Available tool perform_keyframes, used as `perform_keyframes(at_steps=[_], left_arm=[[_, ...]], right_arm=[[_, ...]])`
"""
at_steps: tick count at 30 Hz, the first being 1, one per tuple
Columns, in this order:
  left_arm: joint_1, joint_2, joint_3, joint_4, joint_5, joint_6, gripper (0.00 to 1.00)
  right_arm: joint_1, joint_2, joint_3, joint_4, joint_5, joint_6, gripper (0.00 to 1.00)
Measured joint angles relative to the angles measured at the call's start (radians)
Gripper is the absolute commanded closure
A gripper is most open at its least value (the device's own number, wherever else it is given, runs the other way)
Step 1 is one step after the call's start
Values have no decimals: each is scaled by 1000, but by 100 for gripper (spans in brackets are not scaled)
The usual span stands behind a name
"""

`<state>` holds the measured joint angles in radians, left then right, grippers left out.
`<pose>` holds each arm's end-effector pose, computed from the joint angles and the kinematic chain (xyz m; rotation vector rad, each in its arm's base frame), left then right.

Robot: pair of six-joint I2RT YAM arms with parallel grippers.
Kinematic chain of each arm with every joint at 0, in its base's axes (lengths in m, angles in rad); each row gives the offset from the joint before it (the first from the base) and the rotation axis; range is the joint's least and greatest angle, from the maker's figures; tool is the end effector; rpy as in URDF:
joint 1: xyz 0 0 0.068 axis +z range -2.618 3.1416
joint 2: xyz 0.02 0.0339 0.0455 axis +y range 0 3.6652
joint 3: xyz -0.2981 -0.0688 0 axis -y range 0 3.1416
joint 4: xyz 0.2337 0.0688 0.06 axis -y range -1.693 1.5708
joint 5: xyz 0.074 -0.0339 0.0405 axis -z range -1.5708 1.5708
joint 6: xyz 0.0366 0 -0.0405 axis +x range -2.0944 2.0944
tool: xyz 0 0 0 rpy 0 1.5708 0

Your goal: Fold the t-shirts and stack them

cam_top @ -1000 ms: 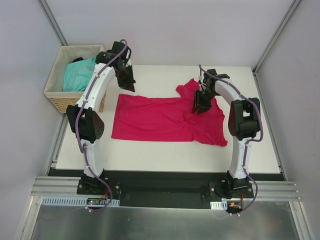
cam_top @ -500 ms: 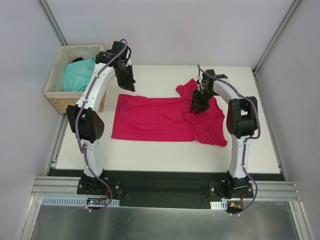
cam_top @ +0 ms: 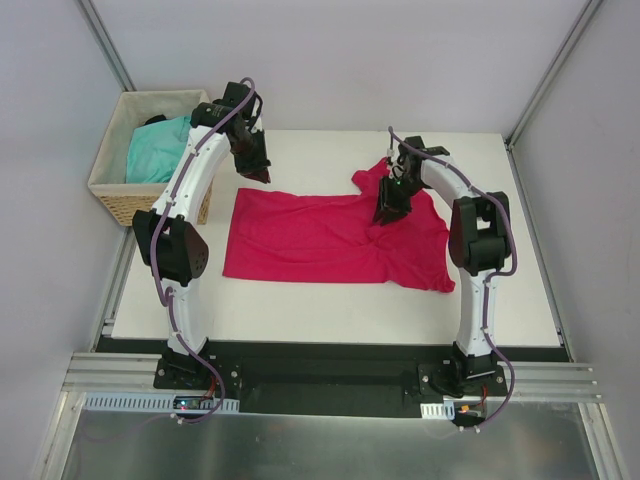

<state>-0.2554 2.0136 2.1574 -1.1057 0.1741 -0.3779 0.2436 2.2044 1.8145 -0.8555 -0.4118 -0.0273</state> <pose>0.4177 -0.1156 0.3855 -0.0872 2.5766 -0.4659 0.4524 0.1275 0.2185 -0.4728 2.7587 0.6304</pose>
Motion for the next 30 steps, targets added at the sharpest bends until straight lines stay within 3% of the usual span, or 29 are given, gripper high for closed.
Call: perform_keyframes(at_steps=[7, 9, 13, 21, 25, 30], left_arm=[[0, 0, 0, 0, 0, 1, 92], [0, 0, 0, 0, 0, 1, 92], [0, 0, 0, 0, 0, 2, 93], [0, 0, 0, 0, 2, 3, 95], [0, 0, 0, 1, 2, 4, 95], [0, -16, -82, 18, 27, 12, 97]], right_arm=[[11, -2, 5, 9, -19, 0, 67], [17, -15, 3, 12, 2, -3, 71], [23, -109, -30, 32, 87, -16, 99], [-16, -297, -176, 63, 192, -15, 99], [-32, -284, -258, 29, 253, -14, 99], [-32, -229, -247, -60, 328, -7, 99]])
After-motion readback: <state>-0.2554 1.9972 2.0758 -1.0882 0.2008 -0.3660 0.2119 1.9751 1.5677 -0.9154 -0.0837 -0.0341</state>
